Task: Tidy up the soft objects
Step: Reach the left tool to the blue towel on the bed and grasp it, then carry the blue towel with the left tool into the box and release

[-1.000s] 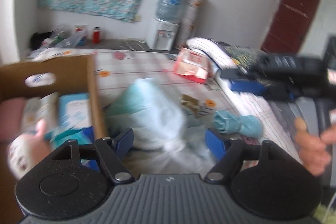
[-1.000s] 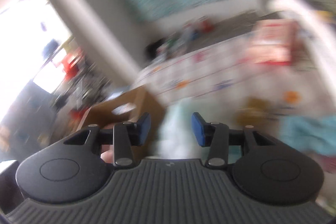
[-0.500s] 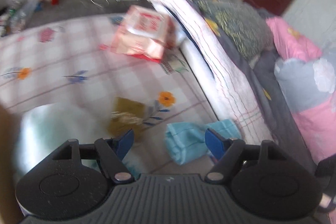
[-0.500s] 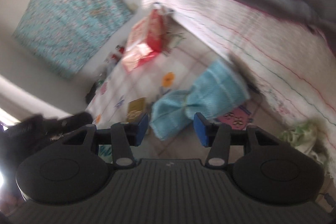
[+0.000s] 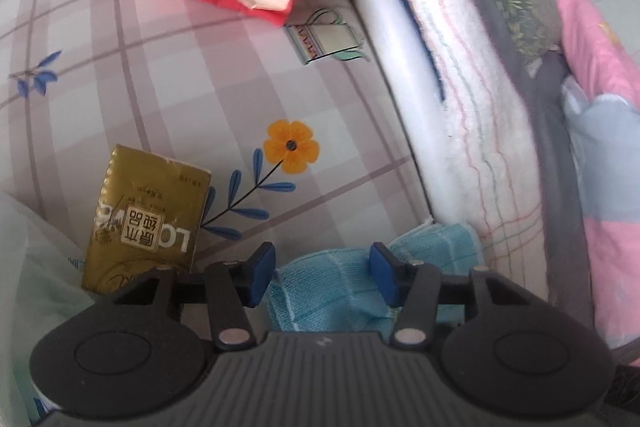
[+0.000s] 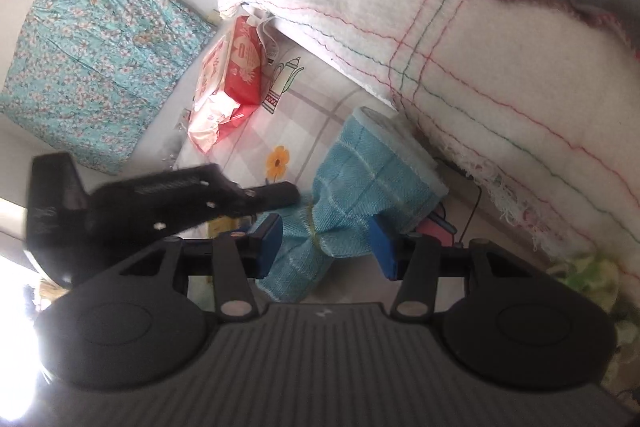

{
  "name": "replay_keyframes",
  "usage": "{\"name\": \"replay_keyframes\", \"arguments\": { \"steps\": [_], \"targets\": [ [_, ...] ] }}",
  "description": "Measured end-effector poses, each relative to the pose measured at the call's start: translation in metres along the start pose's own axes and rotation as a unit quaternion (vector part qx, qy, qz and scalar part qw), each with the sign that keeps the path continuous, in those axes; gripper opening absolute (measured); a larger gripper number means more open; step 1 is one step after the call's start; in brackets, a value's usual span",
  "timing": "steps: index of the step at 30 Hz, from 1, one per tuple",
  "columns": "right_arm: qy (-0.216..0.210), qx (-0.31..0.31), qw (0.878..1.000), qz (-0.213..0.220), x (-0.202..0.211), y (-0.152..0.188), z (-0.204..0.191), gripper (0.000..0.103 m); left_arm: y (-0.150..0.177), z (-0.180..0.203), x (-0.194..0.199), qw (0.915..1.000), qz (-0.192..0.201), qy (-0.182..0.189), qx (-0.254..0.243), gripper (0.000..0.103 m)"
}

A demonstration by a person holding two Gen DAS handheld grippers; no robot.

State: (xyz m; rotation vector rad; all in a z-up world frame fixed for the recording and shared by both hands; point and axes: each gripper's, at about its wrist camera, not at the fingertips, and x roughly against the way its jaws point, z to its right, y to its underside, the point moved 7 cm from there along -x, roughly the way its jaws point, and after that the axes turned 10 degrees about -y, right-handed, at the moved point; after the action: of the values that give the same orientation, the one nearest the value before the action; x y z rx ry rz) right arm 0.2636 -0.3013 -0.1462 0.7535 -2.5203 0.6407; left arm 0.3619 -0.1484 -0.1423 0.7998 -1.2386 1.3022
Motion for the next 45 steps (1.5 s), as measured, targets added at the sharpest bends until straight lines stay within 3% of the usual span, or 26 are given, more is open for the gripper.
{"name": "replay_keyframes", "arguments": {
  "steps": [6, 11, 16, 28, 32, 37, 45],
  "targets": [
    [-0.008, 0.001, 0.999, -0.039, -0.002, 0.013, 0.000, 0.048, 0.014, 0.001, 0.002, 0.9994, -0.029, 0.013, -0.013, 0.046],
    [-0.005, -0.009, 1.000, -0.026, -0.022, 0.008, 0.009, 0.048, 0.024, 0.001, 0.002, 0.9983, -0.050, 0.030, 0.002, 0.039],
    [-0.019, 0.004, 1.000, -0.022, -0.024, 0.008, 0.006, 0.027, 0.031, 0.002, 0.013, 0.9981, -0.048, 0.037, 0.008, 0.027],
    [-0.088, 0.097, 0.991, 0.002, 0.031, 0.015, -0.068, 0.021, 0.061, -0.008, 0.110, 0.9955, 0.038, 0.083, 0.025, 0.022],
    [-0.137, 0.142, 0.980, -0.014, 0.043, 0.031, -0.117, 0.021, 0.078, -0.037, 0.160, 0.9901, 0.090, 0.097, 0.046, 0.022],
    [-0.206, 0.188, 0.959, -0.059, 0.037, 0.067, -0.187, 0.021, 0.115, -0.107, 0.221, 0.9752, 0.162, 0.099, 0.113, 0.022],
    [-0.265, 0.255, 0.909, -0.197, -0.010, 0.180, -0.286, 0.021, 0.197, -0.234, 0.286, 0.9405, 0.243, 0.021, 0.237, 0.022]
  ]
}}
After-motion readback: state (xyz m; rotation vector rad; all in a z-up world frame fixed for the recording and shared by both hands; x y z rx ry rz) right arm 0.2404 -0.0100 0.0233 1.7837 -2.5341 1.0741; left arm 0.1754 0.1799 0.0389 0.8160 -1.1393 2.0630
